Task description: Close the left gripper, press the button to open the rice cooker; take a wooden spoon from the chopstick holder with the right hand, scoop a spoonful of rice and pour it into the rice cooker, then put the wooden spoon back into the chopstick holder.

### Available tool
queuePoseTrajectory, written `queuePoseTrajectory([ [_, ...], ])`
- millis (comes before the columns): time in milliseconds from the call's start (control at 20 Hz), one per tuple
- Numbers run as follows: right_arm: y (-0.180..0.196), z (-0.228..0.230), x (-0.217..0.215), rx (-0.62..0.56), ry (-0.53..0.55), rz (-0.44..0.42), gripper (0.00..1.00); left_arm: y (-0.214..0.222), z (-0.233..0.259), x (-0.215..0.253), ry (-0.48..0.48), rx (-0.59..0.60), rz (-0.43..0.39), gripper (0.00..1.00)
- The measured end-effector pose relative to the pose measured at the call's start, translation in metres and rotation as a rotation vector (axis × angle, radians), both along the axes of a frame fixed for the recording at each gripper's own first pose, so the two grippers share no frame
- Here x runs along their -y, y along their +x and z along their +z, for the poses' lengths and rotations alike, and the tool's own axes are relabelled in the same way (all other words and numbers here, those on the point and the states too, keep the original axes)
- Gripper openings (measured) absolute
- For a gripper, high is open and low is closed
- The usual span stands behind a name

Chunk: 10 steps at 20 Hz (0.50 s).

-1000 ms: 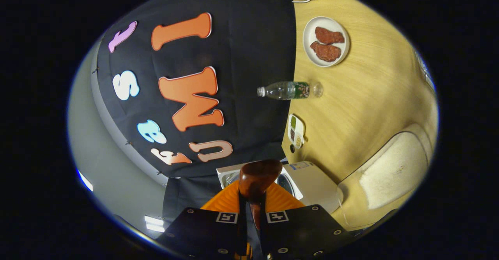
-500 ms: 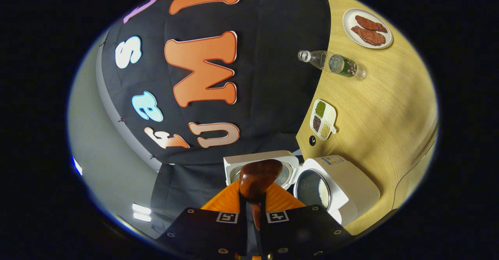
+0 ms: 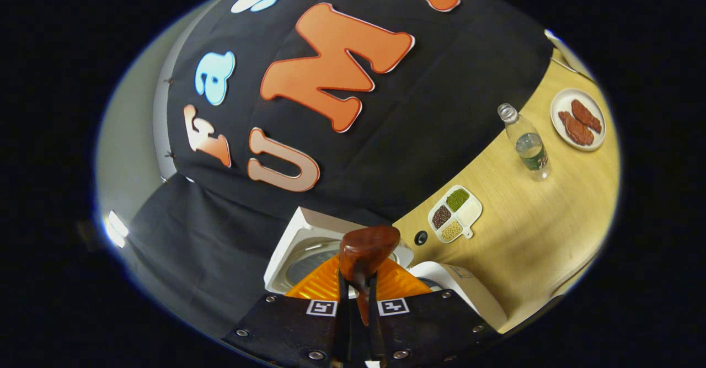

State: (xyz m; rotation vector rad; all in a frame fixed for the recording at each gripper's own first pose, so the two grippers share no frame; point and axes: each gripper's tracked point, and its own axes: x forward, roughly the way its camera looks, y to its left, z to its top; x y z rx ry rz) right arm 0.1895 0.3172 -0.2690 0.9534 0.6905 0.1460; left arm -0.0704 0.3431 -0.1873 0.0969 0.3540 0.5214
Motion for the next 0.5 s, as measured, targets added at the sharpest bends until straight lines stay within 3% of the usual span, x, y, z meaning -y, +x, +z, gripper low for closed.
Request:
queuePoseTrajectory([
  [250, 0.007, -0.002, -0.014, 0.051, -0.159, 0.035, 0.12, 0.013, -0.007, -0.004, -0.018, -0.025, -0.050, 0.89],
  [500, 0.015, -0.001, -0.015, 0.069, -0.209, 0.021, 0.12, 0.023, -0.007, -0.009, 0.003, -0.041, -0.086, 0.90],
])
